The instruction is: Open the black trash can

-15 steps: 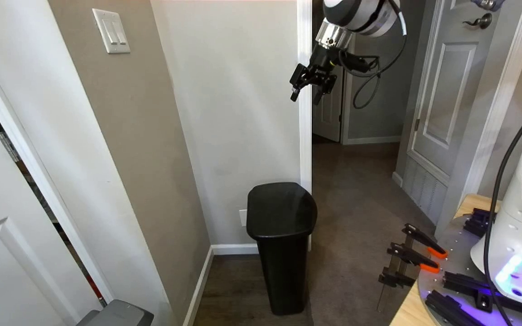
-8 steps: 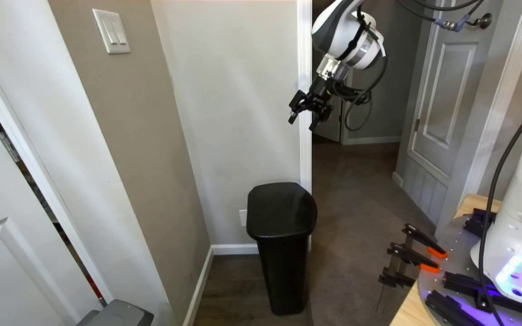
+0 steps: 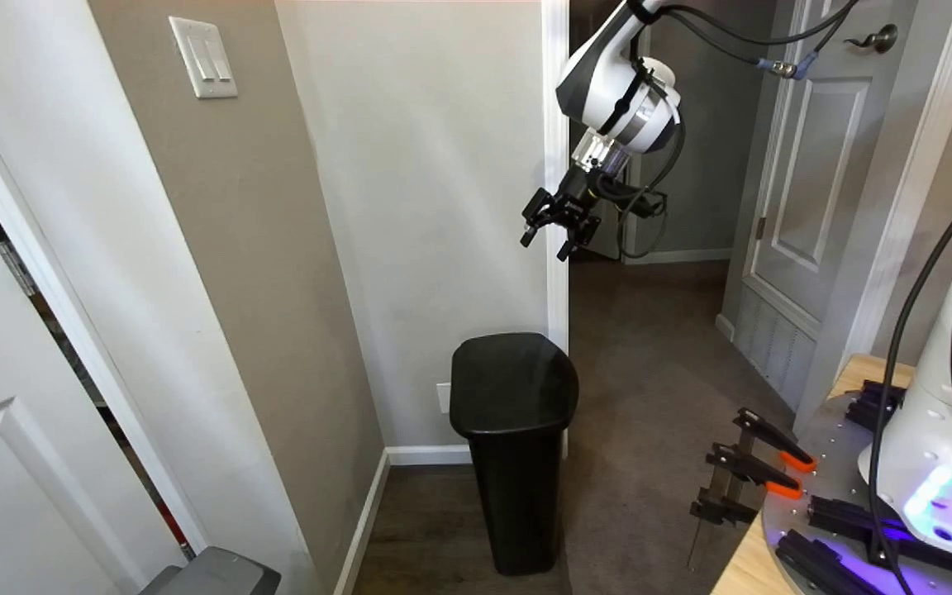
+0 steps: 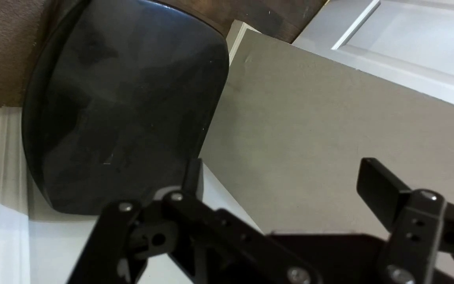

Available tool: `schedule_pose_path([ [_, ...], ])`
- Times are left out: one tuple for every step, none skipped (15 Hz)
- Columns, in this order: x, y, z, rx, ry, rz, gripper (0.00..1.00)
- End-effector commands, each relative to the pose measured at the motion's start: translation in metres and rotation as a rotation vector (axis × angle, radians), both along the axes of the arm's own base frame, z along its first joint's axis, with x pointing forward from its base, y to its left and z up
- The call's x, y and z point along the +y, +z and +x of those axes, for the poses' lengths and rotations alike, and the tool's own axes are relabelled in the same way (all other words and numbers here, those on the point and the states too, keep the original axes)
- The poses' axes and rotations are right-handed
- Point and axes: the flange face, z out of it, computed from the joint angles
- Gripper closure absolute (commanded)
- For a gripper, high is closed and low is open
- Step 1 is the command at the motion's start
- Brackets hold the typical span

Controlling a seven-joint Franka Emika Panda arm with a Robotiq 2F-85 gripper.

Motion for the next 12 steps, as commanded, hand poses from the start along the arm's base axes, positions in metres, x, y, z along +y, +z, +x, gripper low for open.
schedule_pose_path([
  [0.0001,0.0011,0.0003,0.0,0.0,0.0,0.0],
  [0.0,0.0014,0.0005,-0.001,0.0,0.0,0.0],
  [0.0,0.0016,0.0006,-0.001,0.0,0.0,0.0],
  [0.0,0.0016,0.0006,-0.001,0.0,0.0,0.0],
  [0.0,0.0016,0.0006,-0.001,0.0,0.0,0.0],
  [0.0,0.0016,0.0006,-0.001,0.0,0.0,0.0],
  [0.0001,0.0016,0.0006,-0.001,0.0,0.0,0.0],
  [0.0001,0.0016,0.0006,-0.001,0.0,0.0,0.0],
  [0.0001,0.0016,0.0006,-0.001,0.0,0.0,0.0],
  [0.0001,0.0016,0.0006,-0.001,0.0,0.0,0.0],
  [-0.0007,0.0015,0.0013,-0.008,0.004,-0.002,0.0],
  [-0.0062,-0.0039,0.0053,-0.009,0.004,0.013,0.0],
])
